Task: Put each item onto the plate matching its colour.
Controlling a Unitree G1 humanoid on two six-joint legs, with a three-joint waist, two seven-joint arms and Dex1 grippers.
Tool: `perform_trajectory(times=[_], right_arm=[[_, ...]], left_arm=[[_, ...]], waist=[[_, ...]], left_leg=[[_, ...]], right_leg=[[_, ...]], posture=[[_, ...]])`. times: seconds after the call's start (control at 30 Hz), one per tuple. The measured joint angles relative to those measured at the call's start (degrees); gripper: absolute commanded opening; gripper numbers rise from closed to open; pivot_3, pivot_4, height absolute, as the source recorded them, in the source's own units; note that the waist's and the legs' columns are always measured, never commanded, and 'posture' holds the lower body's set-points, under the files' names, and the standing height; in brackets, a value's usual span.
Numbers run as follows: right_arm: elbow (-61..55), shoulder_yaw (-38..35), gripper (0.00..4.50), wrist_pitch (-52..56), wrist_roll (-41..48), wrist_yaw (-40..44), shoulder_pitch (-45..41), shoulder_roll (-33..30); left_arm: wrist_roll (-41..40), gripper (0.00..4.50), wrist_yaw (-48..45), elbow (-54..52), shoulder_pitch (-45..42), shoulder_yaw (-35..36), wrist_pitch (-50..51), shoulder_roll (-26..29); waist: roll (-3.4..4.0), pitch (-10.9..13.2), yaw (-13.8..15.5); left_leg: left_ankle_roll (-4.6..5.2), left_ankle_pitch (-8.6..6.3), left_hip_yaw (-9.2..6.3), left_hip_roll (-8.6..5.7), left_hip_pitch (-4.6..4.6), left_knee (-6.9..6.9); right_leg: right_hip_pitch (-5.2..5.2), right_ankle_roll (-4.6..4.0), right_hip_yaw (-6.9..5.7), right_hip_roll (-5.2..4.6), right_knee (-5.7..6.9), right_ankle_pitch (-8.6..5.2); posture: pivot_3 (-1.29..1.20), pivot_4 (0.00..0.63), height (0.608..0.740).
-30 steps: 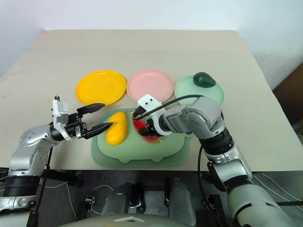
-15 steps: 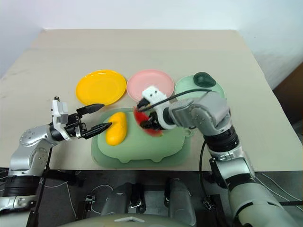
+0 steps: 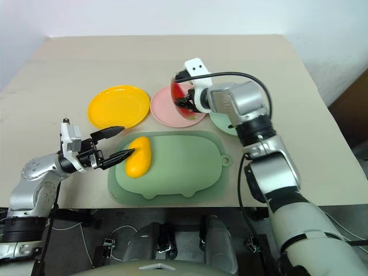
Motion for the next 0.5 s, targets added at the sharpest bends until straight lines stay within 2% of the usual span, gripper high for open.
perform_trajectory(times=[0.27,0.47,0.5], right_arm=[[26.11,-1.68,2.26,-16.22,-7.67,2.25,-7.1,6.76],[32.23,-4.8,4.33,-21.06,-10.65,2.86,-7.82,7.97],[32.68,-5.31,4.48,-21.3,-10.92,2.86,-8.1,8.01]], left_arm=[[-0.03,4.5,0.35,-1.25,1.06,0.19,0.08,0.06],[-0.03,4.5,0.44,-1.82,1.91,0.68,0.11,0.81],[-0.03,4.5,0.5,-1.95,2.02,0.76,0.19,0.87]], waist=[[0.0,0.01,-0.56],[0.0,0.01,-0.87],[0.0,0.01,-0.87]], left_leg=[[-0.04,0.02,-0.01,-0.03,0.0,0.01],[-0.06,0.03,-0.03,-0.01,0.0,0.01],[-0.06,0.04,-0.03,-0.01,0.01,0.01]], right_leg=[[-0.05,0.03,0.01,-0.02,0.16,-0.04],[-0.08,0.03,0.03,-0.05,0.2,-0.04],[-0.08,0.03,0.04,-0.05,0.2,-0.04]], posture=[[0.0,0.15,0.696],[0.0,0.15,0.696],[0.0,0.15,0.696]])
